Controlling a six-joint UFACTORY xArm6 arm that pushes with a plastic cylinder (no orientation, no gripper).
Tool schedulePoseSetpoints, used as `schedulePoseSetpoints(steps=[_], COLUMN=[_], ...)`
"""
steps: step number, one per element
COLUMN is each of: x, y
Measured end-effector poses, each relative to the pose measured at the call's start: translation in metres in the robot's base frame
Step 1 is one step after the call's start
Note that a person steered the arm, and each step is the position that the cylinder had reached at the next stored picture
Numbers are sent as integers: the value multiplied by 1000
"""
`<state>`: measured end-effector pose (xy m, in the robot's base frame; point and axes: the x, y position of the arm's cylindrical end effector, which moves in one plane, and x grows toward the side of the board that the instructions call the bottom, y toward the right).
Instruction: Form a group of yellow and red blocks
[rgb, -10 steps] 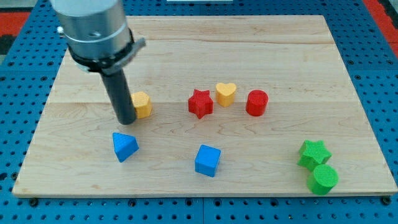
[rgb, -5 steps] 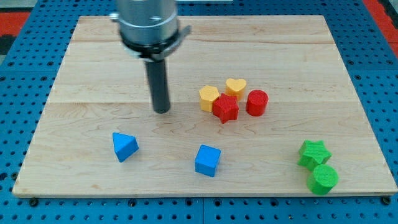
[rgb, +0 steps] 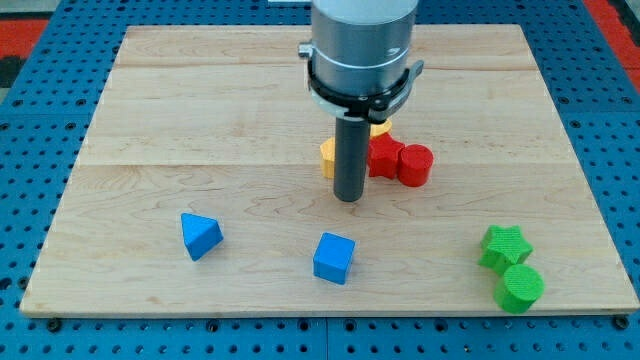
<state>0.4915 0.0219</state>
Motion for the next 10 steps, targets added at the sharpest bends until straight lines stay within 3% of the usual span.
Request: schedulePoseSetpoints(steps=[1, 3, 4, 5, 6, 7, 9, 10], x=[-16, -20, 7, 9, 39, 42, 20, 72], y=[-73, -28, -51, -37, 6, 55, 186, 259])
